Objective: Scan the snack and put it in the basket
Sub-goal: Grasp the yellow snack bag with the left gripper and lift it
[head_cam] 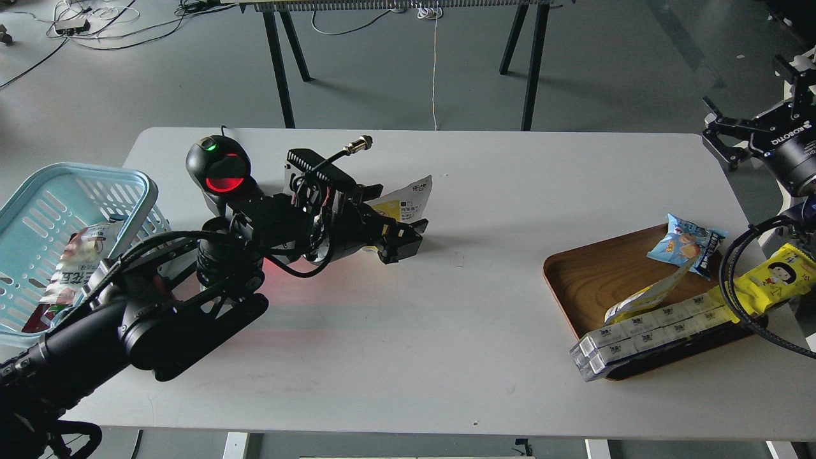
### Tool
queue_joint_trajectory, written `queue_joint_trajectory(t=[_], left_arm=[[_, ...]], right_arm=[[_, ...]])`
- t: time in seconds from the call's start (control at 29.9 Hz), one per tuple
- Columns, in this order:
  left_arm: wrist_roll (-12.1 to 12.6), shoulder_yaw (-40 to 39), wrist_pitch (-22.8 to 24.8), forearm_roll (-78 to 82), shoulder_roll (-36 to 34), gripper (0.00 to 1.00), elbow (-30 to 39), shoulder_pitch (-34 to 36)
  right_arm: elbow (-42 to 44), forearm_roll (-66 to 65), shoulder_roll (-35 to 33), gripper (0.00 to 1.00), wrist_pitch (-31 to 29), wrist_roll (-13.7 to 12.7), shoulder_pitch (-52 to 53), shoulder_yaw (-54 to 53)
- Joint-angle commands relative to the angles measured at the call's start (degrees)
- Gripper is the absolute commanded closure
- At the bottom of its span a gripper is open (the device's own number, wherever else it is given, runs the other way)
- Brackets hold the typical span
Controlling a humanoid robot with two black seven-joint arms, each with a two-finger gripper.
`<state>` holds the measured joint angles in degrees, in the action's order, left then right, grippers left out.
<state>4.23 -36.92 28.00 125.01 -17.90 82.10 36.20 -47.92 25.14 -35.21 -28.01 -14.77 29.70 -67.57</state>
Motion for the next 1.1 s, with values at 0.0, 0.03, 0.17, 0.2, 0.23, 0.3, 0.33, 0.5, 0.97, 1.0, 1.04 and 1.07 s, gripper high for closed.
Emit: queue_joint_trajectory(t=[0.0,0.03,0.17,0.2,0.23,0.3,0.33,0.5,0.97,1.0,1.04,1.07], left_arm=[[0.3,-0.2,0.0,0.0,1.4,0.11,-1.9,-0.3],[0.4,-0.3,0.0,0.0,1.6,0.12,-2.4,-0.3],[0.5,-0.4,0.0,0.0,2.0,0.21,-4.2,-0.3],[0.6,-0.5,0.0,0.0,2.0,0.25,-4.6,-0.3],[1.0,-0.5,0.0,0.0,2.0,0.29,-4.8,-0.3],[1.2,-0.5,0.0,0.0,2.0,0.34,-5.1,-0.3],[1.3,-0.6,0.0,0.0,2.0,0.36,-5.1,-0.3],[1.4,-0.7,0.0,0.0,1.8,0.48,-5.0,0.0],[3.2,-1.0,0.0,0.0,1.6,0.99,-3.2,1.4],[3.2,-1.0,0.0,0.0,1.5,1.00,-3.0,1.9],[3.2,-1.0,0.0,0.0,1.4,1.00,-2.9,2.4],[3.2,-1.0,0.0,0.0,1.3,1.00,-2.8,2.7]], right_arm=[[0.0,0.0,0.0,0.07,0.0,0.0,0.1,-0.1],[-0.1,0.0,0.0,0.07,0.0,0.0,0.1,-0.1],[-0.1,0.1,0.0,0.07,0.0,0.0,0.1,-0.1],[-0.1,0.0,0.1,0.07,0.0,0.0,0.1,-0.1],[-0.1,0.1,0.0,0.07,0.0,0.0,0.1,0.0],[-0.1,0.0,0.0,0.07,0.0,0.0,0.0,0.2],[-0.2,0.1,0.1,0.07,0.0,0.0,0.0,0.2],[-0.2,0.1,0.1,0.07,0.0,0.0,-0.1,0.2],[-0.4,0.1,0.1,0.07,0.0,0.0,0.0,0.3],[-0.4,0.1,0.0,0.07,0.0,0.0,0.0,0.3],[-0.4,0.1,0.0,0.07,0.0,0.0,0.0,0.3],[-0.5,0.1,0.0,0.07,0.0,0.0,0.0,0.3]])
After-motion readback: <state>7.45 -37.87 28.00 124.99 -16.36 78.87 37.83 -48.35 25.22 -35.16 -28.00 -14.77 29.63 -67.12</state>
